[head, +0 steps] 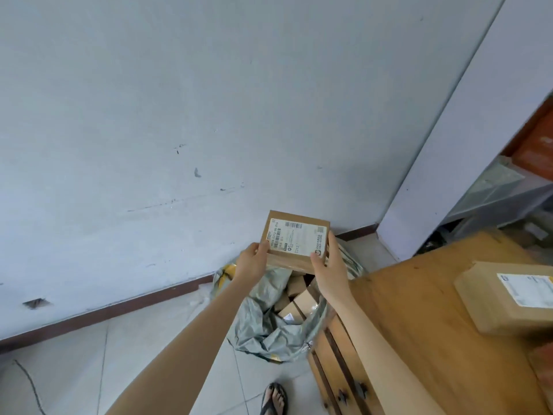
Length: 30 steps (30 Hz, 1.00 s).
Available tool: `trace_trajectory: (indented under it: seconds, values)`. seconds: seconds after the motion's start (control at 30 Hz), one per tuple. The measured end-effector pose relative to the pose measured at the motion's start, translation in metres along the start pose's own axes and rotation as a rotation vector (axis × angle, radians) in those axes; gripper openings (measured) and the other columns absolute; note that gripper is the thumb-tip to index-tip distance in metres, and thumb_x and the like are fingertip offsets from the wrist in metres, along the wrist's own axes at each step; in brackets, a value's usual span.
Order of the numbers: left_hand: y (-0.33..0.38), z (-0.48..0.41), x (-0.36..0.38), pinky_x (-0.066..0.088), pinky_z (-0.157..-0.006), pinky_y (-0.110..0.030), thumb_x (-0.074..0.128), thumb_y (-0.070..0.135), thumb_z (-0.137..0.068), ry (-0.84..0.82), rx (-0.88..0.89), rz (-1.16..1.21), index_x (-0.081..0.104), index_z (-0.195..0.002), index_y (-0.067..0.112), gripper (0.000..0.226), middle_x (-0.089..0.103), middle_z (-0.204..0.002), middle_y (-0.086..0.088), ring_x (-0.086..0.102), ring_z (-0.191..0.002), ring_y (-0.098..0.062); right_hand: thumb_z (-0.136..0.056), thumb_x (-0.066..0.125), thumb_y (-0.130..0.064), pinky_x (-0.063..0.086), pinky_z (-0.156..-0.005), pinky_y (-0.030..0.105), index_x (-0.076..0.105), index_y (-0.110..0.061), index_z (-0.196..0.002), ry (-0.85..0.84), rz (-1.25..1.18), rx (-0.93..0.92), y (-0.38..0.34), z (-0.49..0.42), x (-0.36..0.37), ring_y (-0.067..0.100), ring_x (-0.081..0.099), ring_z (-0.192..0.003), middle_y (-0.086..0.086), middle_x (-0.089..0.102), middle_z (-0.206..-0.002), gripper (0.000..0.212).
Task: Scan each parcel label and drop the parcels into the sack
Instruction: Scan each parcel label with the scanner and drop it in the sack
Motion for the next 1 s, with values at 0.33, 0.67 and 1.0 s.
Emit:
trace_trajectory:
  seconds: [0.33, 0.67, 1.0]
  values:
    - [0.017, -0.132, 0.021, 0.043, -0.095, -0.037, 0.035, 0.046, -0.099, -0.187, -0.150, -0.408, 0.035, -0.143, 0.001, 0.063, 0.053, -0.133, -0.018, 0.055, -0.116, -0.034, -0.099, 0.045, -0.009, 0.022, -0.120, 0.041, 0.016, -0.017, -0.153, 0.057, 0.372, 0.169, 0.039, -0.140, -0.008, 0.023, 0.020, -0.147, 0.007, 0.021, -0.160, 0.063]
    - [0.100, -0.197, 0.132, 0.043, -0.080, -0.034, 0.041, 0.030, -0.092, -0.510, 0.266, -0.925, 0.059, -0.098, 0.016, 0.024, 0.057, -0.104, -0.001, 0.054, -0.093, -0.025, -0.099, 0.045, -0.023, 0.051, -0.086, 0.040, 0.052, -0.022, -0.128, 0.261, 0.735, 0.441, 0.075, -0.125, -0.080, 0.027, 0.055, -0.112, 0.007, 0.056, -0.126, 0.030]
    - [0.174, -0.016, 0.349, 0.032, -0.058, -0.030, 0.041, 0.025, -0.096, -1.088, 0.999, -1.009, 0.037, -0.062, 0.013, 0.037, 0.041, -0.061, -0.003, 0.043, -0.058, -0.021, -0.096, 0.049, -0.023, 0.046, -0.090, 0.041, 0.053, -0.020, -0.129, 0.778, 0.847, 0.815, 0.064, 0.044, -0.213, 0.026, 0.049, -0.117, 0.003, 0.057, -0.123, 0.034]
Point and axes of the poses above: each hand's wrist, its own z-axis away from the middle knuckle, its own x-axis out of the palm, y = z × x, the point moved 8 cm from there along -z, towards the middle knuckle
